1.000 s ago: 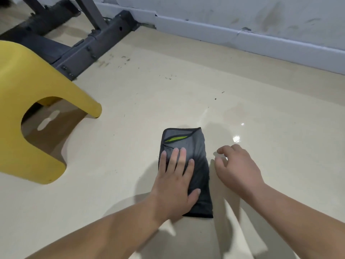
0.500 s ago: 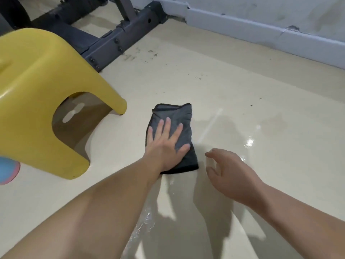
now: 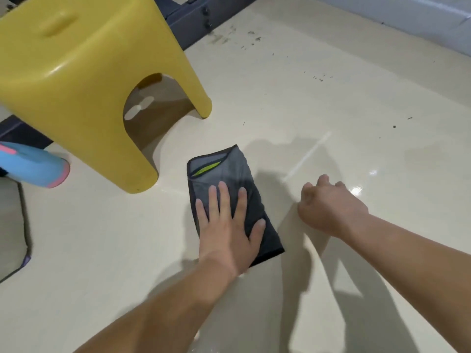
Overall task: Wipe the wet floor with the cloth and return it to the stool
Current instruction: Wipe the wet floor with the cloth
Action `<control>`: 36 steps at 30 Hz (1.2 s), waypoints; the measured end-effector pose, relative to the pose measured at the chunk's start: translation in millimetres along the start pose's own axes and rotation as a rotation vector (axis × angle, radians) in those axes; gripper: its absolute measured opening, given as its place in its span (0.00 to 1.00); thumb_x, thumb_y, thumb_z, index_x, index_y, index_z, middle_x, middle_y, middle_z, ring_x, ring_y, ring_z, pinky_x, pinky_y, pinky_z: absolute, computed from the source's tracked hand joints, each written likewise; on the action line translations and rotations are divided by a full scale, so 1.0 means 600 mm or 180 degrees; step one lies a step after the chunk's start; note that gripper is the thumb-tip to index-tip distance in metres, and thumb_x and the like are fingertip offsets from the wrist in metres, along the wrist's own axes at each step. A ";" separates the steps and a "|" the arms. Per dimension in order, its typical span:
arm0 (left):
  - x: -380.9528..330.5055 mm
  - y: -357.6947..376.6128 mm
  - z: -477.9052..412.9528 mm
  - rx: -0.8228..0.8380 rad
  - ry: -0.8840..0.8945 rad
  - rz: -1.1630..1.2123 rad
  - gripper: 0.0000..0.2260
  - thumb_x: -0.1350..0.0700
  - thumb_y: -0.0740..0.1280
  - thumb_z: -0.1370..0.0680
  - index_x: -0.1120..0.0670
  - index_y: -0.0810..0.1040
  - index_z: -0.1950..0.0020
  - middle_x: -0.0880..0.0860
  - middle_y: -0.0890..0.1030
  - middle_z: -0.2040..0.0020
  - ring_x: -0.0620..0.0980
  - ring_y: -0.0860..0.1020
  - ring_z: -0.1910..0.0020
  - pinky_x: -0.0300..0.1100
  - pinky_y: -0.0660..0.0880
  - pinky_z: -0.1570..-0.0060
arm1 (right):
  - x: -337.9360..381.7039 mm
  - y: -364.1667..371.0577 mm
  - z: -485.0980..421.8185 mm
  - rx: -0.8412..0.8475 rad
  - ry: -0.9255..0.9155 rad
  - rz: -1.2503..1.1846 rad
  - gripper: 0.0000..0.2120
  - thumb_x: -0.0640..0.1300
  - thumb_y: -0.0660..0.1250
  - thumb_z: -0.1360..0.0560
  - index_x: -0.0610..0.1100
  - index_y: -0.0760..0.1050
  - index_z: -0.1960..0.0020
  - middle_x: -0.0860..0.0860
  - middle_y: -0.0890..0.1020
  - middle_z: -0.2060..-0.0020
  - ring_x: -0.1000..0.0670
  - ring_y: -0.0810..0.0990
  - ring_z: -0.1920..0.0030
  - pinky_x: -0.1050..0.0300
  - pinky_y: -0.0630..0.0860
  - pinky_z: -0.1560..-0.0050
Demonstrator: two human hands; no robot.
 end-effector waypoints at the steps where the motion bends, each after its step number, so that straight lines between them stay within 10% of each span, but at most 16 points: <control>1: -0.023 0.007 0.028 0.0036 0.0160 -0.0080 0.35 0.32 0.38 0.19 0.48 0.38 0.16 0.61 0.35 0.17 0.62 0.32 0.19 0.67 0.37 0.23 | -0.005 -0.007 0.006 -0.0146 -0.0007 -0.0222 0.09 0.47 0.53 0.21 0.48 0.71 0.49 0.51 0.70 0.43 0.43 0.69 0.36 0.48 0.72 0.52; 6: -0.130 0.050 0.112 0.0190 0.1140 -0.0127 0.36 0.32 0.45 0.19 0.49 0.44 0.16 0.61 0.42 0.16 0.63 0.37 0.18 0.71 0.43 0.24 | -0.057 -0.039 0.063 -0.0799 -0.0037 -0.0883 0.15 0.54 0.57 0.19 0.55 0.76 0.37 0.54 0.75 0.42 0.49 0.76 0.44 0.51 0.72 0.53; 10: -0.193 0.048 0.102 0.0173 0.1516 -0.0185 0.36 0.31 0.45 0.19 0.47 0.43 0.16 0.59 0.39 0.16 0.62 0.34 0.19 0.69 0.41 0.23 | -0.127 -0.032 0.110 -0.0736 0.0027 -0.0657 0.10 0.54 0.58 0.20 0.54 0.77 0.47 0.55 0.80 0.51 0.47 0.80 0.51 0.54 0.72 0.58; 25: -0.625 0.125 0.330 0.0449 0.3506 -0.0245 0.35 0.33 0.48 0.18 0.49 0.49 0.15 0.58 0.44 0.15 0.65 0.38 0.18 0.70 0.42 0.24 | -0.569 0.141 0.432 -0.0115 0.2256 -0.1249 0.10 0.54 0.57 0.22 0.50 0.71 0.57 0.52 0.80 0.58 0.46 0.80 0.56 0.51 0.79 0.52; 31: -0.715 0.179 0.507 0.0622 0.4022 -0.0685 0.35 0.34 0.46 0.18 0.51 0.47 0.15 0.59 0.37 0.16 0.66 0.33 0.20 0.70 0.38 0.25 | -0.627 0.209 0.574 -0.0861 0.2655 -0.1600 0.05 0.50 0.59 0.21 0.49 0.69 0.49 0.51 0.78 0.56 0.44 0.78 0.54 0.51 0.73 0.58; 36: -0.717 0.177 0.580 0.1063 0.4335 0.0252 0.31 0.46 0.56 0.18 0.53 0.56 0.16 0.57 0.47 0.15 0.60 0.39 0.17 0.65 0.42 0.22 | -0.602 0.253 0.652 -0.1844 0.2265 -0.1992 0.13 0.40 0.61 0.21 0.45 0.74 0.38 0.48 0.74 0.44 0.46 0.71 0.39 0.53 0.71 0.41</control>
Point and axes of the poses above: each hand's wrist, its own z-axis away from the middle knuckle, its own y-axis out of the palm, x = y × z, the point moved 10 cm from there along -z, towards the middle knuckle
